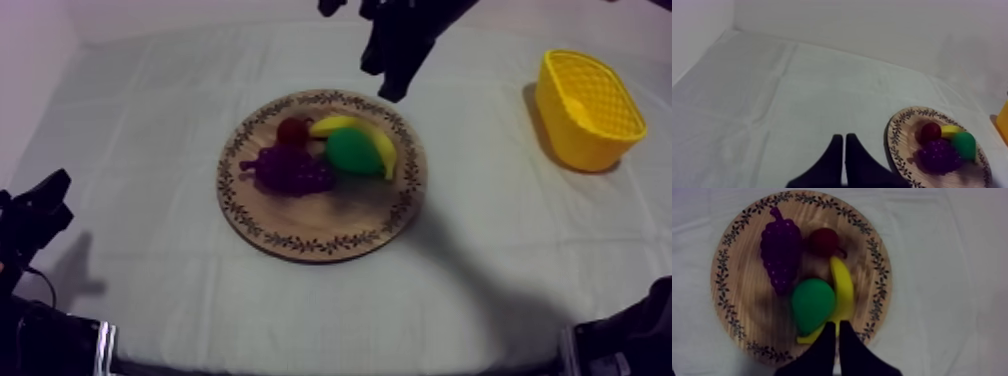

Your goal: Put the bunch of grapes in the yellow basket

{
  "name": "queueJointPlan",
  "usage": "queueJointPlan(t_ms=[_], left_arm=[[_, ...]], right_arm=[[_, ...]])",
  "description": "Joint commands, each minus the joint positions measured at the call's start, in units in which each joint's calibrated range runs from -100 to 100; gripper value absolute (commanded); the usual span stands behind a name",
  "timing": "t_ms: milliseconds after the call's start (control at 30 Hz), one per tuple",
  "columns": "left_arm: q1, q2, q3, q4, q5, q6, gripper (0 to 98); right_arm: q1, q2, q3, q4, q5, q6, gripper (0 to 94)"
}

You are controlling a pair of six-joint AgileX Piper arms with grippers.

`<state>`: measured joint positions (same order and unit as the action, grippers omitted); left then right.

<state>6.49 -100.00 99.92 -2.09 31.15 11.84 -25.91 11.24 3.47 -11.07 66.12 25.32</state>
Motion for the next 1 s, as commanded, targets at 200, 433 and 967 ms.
queueJointPlan(t_ms=[200, 433, 967], left_arm=[[0.0, 0.0, 0.0, -0.04, 0.0, 0.0, 0.1], [0.0, 0.0, 0.0, -0.04, 0.0, 0.0, 0.1], [0.0, 0.0, 0.0, -0.04, 0.0, 0.0, 0.1]], right_arm=[[-0.6, 6.3, -7.3, -3.8, 6.4, 1.5, 0.6], [-0.3, 8.5, -10.8, -8.4, 10.4, 3.4, 0.6], [-2.5, 10.1, -12.8, -11.7, 12.7, 4.1, 5.1]])
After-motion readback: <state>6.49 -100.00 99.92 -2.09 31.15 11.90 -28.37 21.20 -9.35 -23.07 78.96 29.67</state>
